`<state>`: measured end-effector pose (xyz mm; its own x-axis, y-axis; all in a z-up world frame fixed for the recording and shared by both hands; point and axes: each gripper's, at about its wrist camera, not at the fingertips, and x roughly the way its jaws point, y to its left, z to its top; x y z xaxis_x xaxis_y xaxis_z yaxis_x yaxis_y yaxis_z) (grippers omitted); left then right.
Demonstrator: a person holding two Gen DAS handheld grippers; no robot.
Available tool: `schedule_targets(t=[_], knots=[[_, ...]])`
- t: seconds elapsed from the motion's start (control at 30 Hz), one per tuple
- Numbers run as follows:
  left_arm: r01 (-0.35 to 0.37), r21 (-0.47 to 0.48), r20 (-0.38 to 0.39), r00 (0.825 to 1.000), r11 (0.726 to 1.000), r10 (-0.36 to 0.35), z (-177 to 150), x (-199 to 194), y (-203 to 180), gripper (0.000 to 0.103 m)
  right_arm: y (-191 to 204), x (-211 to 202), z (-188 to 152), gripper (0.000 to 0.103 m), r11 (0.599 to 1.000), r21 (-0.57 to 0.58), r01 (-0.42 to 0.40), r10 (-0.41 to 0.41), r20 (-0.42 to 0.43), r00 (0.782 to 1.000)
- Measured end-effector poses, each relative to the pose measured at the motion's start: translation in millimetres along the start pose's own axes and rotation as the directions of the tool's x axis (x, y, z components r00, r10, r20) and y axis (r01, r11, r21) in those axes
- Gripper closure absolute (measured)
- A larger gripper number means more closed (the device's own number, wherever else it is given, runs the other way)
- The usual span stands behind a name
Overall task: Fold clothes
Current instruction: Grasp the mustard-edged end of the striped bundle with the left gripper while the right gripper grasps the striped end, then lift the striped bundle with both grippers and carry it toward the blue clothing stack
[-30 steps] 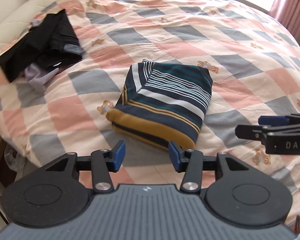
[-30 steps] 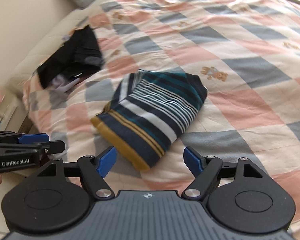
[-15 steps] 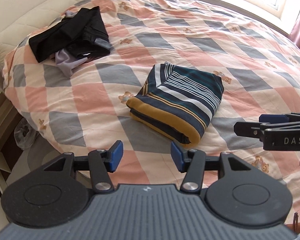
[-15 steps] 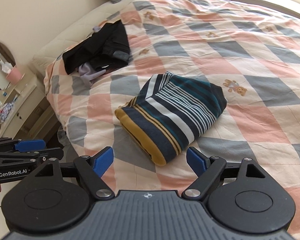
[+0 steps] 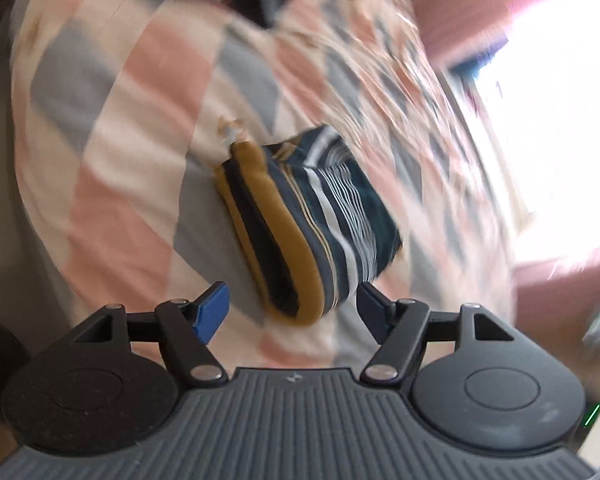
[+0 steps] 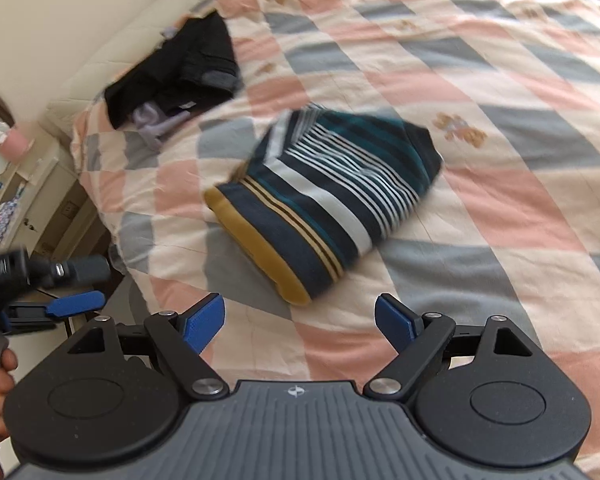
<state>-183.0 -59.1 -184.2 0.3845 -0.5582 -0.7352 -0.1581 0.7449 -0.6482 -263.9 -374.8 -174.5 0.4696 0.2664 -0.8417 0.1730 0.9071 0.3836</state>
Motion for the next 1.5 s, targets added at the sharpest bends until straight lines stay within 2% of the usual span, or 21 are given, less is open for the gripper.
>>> schedule_targets(t=[0.07, 0.23, 0.37, 0.47, 0.53, 0.63, 0.7, 0.73, 0.87, 0.97, 1.03, 1.13, 1.2, 1.27, 1.3, 1.33, 1.37, 1.4, 1.5], knots=[[0.054, -0.103, 0.001, 0.999, 0.993, -0.054, 14, 24, 17, 0.037, -10, 10, 0, 0.018, 1.000, 0.022, 0.016, -0.015, -0.036, 0.999], [0.122, -0.213, 0.004, 0.992, 0.969, -0.124, 30, 96, 34, 0.036, -31, 34, 2, 0.018, 0.996, 0.049, 0.069, -0.063, -0.119, 0.991], [0.060, -0.184, 0.000, 0.998, 0.981, -0.061, 41, 140, 44, 0.036, -48, 53, 14, 0.018, 0.991, 0.078, 0.112, -0.097, -0.173, 0.980], [0.060, -0.200, -0.007, 0.998, 0.978, -0.063, 42, 165, 55, 0.035, -53, 65, 29, 0.018, 0.990, 0.082, 0.111, -0.095, -0.179, 0.979], [0.085, -0.210, 0.002, 0.996, 0.974, -0.086, 42, 175, 60, 0.033, -60, 72, 40, 0.018, 0.991, 0.085, 0.107, -0.091, -0.174, 0.980], [0.119, -0.212, 0.012, 0.993, 0.970, -0.119, 39, 186, 68, 0.027, -73, 80, 63, 0.018, 0.993, 0.094, 0.077, -0.063, -0.143, 0.988], [0.151, -0.229, 0.015, 0.988, 0.962, -0.151, 36, 191, 72, 0.030, -84, 84, 87, 0.018, 0.996, 0.091, 0.026, -0.017, -0.099, 0.995], [0.165, -0.230, 0.014, 0.986, 0.959, -0.167, 36, 193, 72, 0.040, -89, 86, 100, 0.018, 0.997, 0.081, -0.005, 0.011, -0.077, 0.997], [0.170, -0.199, 0.000, 0.985, 0.965, -0.174, 38, 197, 71, 0.049, -104, 109, 162, 0.018, 0.995, -0.052, -0.086, 0.083, -0.049, 0.995], [0.170, -0.206, -0.023, 0.984, 0.964, -0.178, 41, 199, 74, 0.048, -109, 144, 205, 0.013, 0.973, -0.176, -0.150, 0.132, -0.110, 0.985], [0.169, -0.211, -0.037, 0.983, 0.963, -0.180, 43, 201, 74, 0.047, -111, 177, 228, 0.013, 0.953, -0.213, -0.215, 0.176, -0.188, 0.966], [0.173, -0.222, -0.056, 0.980, 0.960, -0.189, 46, 203, 76, 0.045, -116, 228, 246, 0.013, 0.929, -0.176, -0.325, 0.253, -0.338, 0.907], [0.177, -0.228, -0.067, 0.978, 0.957, -0.197, 49, 206, 78, 0.045, -123, 260, 251, 0.016, 0.915, -0.113, -0.388, 0.306, -0.432, 0.848], [0.183, -0.233, -0.079, 0.975, 0.955, -0.206, 53, 211, 78, 0.045, -132, 285, 251, 0.020, 0.893, -0.030, -0.448, 0.373, -0.507, 0.777], [0.187, -0.236, -0.085, 0.974, 0.954, -0.212, 56, 215, 78, 0.045, -134, 295, 249, 0.020, 0.882, -0.004, -0.470, 0.396, -0.533, 0.748], [0.191, -0.239, -0.092, 0.972, 0.952, -0.218, 58, 216, 79, 0.045, -135, 303, 248, 0.020, 0.874, 0.012, -0.485, 0.411, -0.549, 0.728], [0.195, -0.242, -0.098, 0.970, 0.950, -0.224, 59, 218, 80, 0.045, -136, 310, 247, 0.021, 0.868, 0.026, -0.497, 0.424, -0.561, 0.711], [0.199, -0.245, -0.104, 0.968, 0.949, -0.230, 60, 219, 82, 0.046, -136, 315, 245, 0.028, 0.865, 0.038, -0.501, 0.432, -0.564, 0.704], [0.200, -0.239, -0.123, 0.964, 0.950, -0.234, 67, 220, 80, 0.052, -134, 321, 242, 0.051, 0.864, 0.070, -0.499, 0.450, -0.550, 0.703]])
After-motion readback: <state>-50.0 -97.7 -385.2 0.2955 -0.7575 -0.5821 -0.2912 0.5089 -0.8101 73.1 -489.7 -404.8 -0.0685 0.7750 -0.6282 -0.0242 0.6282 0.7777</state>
